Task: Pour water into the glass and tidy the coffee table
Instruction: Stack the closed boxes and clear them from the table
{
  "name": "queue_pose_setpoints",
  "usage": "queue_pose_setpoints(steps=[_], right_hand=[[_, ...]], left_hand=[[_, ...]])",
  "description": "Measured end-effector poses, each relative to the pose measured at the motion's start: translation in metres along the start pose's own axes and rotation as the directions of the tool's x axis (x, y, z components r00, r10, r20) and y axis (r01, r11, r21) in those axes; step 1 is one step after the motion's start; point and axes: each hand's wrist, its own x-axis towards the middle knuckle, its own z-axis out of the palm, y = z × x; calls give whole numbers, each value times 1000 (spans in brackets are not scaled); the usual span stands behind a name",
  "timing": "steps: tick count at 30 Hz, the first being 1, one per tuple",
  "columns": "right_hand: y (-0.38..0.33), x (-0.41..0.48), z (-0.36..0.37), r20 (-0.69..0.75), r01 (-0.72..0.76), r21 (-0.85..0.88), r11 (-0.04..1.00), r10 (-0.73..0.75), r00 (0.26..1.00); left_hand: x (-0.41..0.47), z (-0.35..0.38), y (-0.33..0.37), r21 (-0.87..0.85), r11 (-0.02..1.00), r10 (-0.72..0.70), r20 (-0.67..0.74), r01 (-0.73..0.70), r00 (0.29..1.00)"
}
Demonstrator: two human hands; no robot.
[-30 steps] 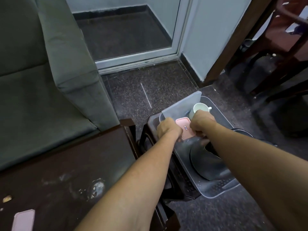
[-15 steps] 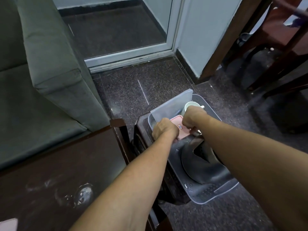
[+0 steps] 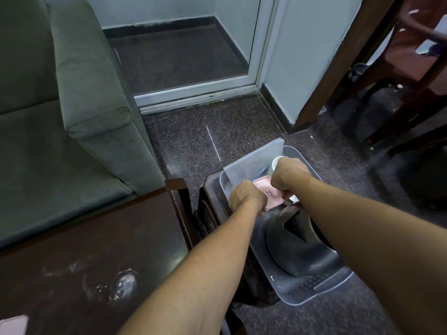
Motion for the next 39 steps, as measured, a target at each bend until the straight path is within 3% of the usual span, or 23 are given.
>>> queue_pose_setpoints(steps=[3,8,11,17,22,29,39], right_hand=[[-3,-6,-3,-117,26,-45,999,-31,993],[-47,-38,-9,-391,163,-88,983,-184,902],[-98,-59,-2,-451,311,-76,947,-311,837],[-232,-129,36,-383,565,26,825,-514,768],[-358,-215,94,-325,686,141,713,-622,713],[-507,-339,190,-198,773,197,602,-748,633],[-621,-440,308,-43,783,133,608,-786,617]], left_hand=[[-3,-3,-5,-62,997,40,2,-40,999],[-11,-54,-19,-128,980,126,-193,-152,973],[-10,-111,-47,-119,972,157,-305,-201,939],[-23,-248,-153,12,965,238,-475,-264,847],[-50,-360,-285,-32,979,148,-574,-203,806],[-82,-485,-475,-59,996,16,-600,-65,800],[-114,-552,-664,-62,995,-101,-522,81,847]])
